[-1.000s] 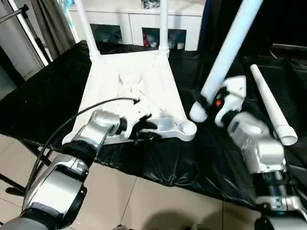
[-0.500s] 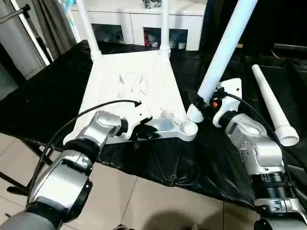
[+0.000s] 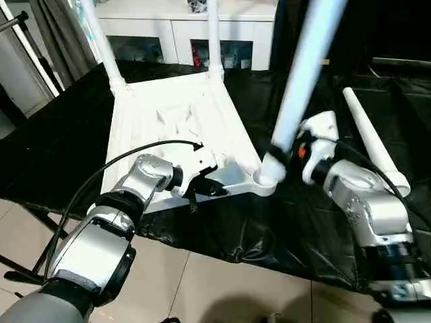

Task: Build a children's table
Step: Insert table leg to table base

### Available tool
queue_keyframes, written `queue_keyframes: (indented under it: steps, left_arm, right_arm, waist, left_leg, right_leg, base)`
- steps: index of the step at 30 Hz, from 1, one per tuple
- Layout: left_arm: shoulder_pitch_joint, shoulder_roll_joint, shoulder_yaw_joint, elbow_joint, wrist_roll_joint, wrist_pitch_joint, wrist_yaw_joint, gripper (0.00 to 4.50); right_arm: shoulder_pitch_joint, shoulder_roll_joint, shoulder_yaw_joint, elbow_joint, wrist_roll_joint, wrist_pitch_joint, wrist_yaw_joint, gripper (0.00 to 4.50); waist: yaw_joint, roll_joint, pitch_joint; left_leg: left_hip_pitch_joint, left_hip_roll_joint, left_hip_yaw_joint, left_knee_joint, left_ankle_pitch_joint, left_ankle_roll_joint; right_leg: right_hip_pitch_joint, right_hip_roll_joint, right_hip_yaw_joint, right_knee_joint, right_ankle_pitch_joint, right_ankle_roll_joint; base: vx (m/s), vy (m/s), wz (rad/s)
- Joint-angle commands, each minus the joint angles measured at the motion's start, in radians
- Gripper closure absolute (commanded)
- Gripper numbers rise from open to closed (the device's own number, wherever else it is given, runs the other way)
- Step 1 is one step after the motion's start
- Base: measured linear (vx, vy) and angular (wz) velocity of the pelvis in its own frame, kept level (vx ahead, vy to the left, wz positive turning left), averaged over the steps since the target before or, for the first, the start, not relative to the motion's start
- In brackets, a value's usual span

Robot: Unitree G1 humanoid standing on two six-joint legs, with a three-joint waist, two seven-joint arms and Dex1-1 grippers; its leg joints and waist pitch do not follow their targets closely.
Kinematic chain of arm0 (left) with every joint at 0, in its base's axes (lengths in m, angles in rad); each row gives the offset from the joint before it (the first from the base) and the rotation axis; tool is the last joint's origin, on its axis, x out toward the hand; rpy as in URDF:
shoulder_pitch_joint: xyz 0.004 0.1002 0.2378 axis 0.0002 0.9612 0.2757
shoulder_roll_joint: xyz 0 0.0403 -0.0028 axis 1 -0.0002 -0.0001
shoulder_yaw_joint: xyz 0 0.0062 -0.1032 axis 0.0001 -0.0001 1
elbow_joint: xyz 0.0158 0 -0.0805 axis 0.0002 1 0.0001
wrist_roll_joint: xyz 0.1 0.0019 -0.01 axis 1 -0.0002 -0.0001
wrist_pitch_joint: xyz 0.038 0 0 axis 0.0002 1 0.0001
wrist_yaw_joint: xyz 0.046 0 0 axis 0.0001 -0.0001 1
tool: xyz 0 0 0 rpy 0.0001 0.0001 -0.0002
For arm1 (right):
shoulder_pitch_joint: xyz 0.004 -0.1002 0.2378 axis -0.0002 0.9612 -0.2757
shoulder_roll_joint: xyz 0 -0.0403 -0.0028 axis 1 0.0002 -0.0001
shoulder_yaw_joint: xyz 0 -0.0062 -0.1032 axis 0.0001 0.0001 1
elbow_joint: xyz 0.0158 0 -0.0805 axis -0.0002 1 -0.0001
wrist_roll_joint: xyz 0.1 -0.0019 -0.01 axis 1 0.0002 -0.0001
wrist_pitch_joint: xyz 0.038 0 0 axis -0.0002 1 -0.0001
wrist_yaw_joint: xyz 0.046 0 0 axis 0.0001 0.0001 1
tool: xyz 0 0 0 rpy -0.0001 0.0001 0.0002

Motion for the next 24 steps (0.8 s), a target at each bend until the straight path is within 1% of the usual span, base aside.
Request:
queue_keyframes:
  steps: [1, 4, 5, 6, 7, 10, 11, 12, 13, 16, 18, 24]
  left_arm:
    - [0.005, 0.015, 0.015, 0.001, 0.003, -0.014, -0.026, 4.50]
    - [0.012, 0.019, 0.021, -0.007, -0.001, -0.019, -0.031, 4.50]
    - [0.015, 0.020, 0.025, -0.010, -0.004, -0.020, -0.035, 4.50]
    - [0.018, 0.021, 0.028, -0.013, -0.006, -0.022, -0.036, 4.50]
    - [0.020, 0.022, 0.030, -0.015, -0.006, -0.023, -0.036, 4.50]
    - [0.027, 0.024, 0.036, -0.028, -0.012, -0.029, -0.060, 4.50]
    - [0.031, 0.025, 0.043, -0.040, -0.018, -0.034, -0.081, 4.50]
    - [0.031, 0.025, 0.043, -0.040, -0.019, -0.034, -0.082, 4.50]
    - [0.034, 0.027, 0.043, -0.046, -0.020, -0.034, -0.088, 4.50]
    - [0.041, 0.030, 0.045, -0.057, -0.019, -0.034, -0.100, 4.50]
    - [0.048, 0.032, 0.047, -0.062, -0.018, -0.038, -0.104, 4.50]
    - [0.071, 0.032, 0.061, -0.080, -0.019, -0.034, -0.098, 4.50]
  right_arm:
    - [0.005, -0.010, 0.024, -0.019, 0.001, 0.015, 0.027, 2.62]
    - [0.005, -0.010, 0.034, -0.017, 0.001, 0.021, 0.037, 2.62]
    - [0.006, -0.008, 0.036, -0.020, -0.001, 0.023, 0.038, 2.62]
    - [0.006, -0.005, 0.039, -0.017, -0.005, 0.021, 0.037, 2.62]
    - [0.006, -0.003, 0.041, -0.015, -0.009, 0.019, 0.037, 2.62]
    - [-0.005, 0.009, 0.046, 0.025, -0.027, -0.010, 0.026, 2.62]
    - [-0.013, 0.020, 0.042, 0.048, -0.032, -0.028, 0.015, 2.62]
    - [-0.013, 0.020, 0.042, 0.048, -0.033, -0.029, 0.015, 2.62]
    - [-0.019, 0.026, 0.040, 0.066, -0.036, -0.040, 0.010, 2.62]
    - [-0.031, 0.036, 0.038, 0.107, -0.040, -0.059, 0.005, 2.62]
    - [-0.031, 0.041, 0.036, 0.124, -0.044, -0.074, 0.002, 2.62]
    - [-0.015, 0.057, 0.021, 0.157, -0.040, -0.111, -0.008, 2.62]
  waist:
    - [0.005, -0.016, -0.080]
    - [0.008, -0.014, -0.080]
    - [0.012, -0.023, -0.080]
    - [0.011, -0.021, -0.079]
    - [0.011, -0.024, -0.078]
    - [0.009, -0.023, -0.078]
    - [0.011, -0.030, -0.079]
    - [0.011, -0.027, -0.079]
    - [0.012, -0.027, -0.077]
    - [0.013, -0.024, -0.077]
    - [0.011, -0.026, -0.076]
    - [0.010, -0.027, -0.077]
  left_leg:
    - [0.008, 0.003, -0.001, -0.067, -0.200, 0.083]
    - [0.009, 0.004, -0.001, -0.067, -0.196, 0.083]
    - [0.007, 0.004, 0.000, -0.067, -0.184, 0.086]
    - [0.007, 0.004, 0.000, -0.067, -0.183, 0.087]
    - [0.007, 0.004, 0.001, -0.067, -0.184, 0.087]
    - [0.006, 0.004, 0.000, -0.067, -0.180, 0.086]
    - [0.005, 0.004, 0.000, -0.067, -0.175, 0.087]
    - [0.006, 0.004, 0.001, -0.067, -0.173, 0.087]
    - [0.008, 0.006, 0.002, -0.067, -0.176, 0.087]
    - [0.010, 0.007, 0.001, -0.069, -0.188, 0.085]
    - [0.008, 0.006, 0.001, -0.069, -0.192, 0.082]
    - [0.007, 0.007, 0.001, -0.069, -0.187, 0.084]
  right_leg:
    - [0.075, -0.041, 0.037, -0.082, -0.222, -0.235]
    - [0.073, -0.041, 0.038, -0.082, -0.224, -0.232]
    - [0.073, -0.043, 0.038, -0.079, -0.221, -0.233]
    - [0.073, -0.043, 0.038, -0.080, -0.225, -0.232]
    - [0.072, -0.043, 0.038, -0.080, -0.233, -0.230]
    - [0.071, -0.043, 0.038, -0.081, -0.238, -0.224]
    - [0.071, -0.046, 0.039, -0.078, -0.238, -0.226]
    - [0.070, -0.046, 0.039, -0.080, -0.243, -0.226]
    - [0.067, -0.045, 0.039, -0.081, -0.247, -0.226]
    - [0.066, -0.045, 0.039, -0.081, -0.247, -0.231]
    - [0.068, -0.045, 0.039, -0.080, -0.249, -0.228]
    - [0.068, -0.046, 0.040, -0.081, -0.256, -0.223]
  base:
    - [0.000, 0.000, 0.00]
    - [0.000, 0.000, 0.00]
    - [0.000, 0.000, 0.00]
    - [0.000, 0.000, 0.00]
    - [0.000, 0.000, 0.00]
    - [0.000, 0.000, 0.00]
    - [0.000, 0.000, 0.00]
    - [0.000, 0.000, 0.00]
    - [0.000, 0.000, 0.00]
    - [0.000, 0.000, 0.00]
    - [0.000, 0.000, 0.00]
    - [0.000, 0.000, 0.00]
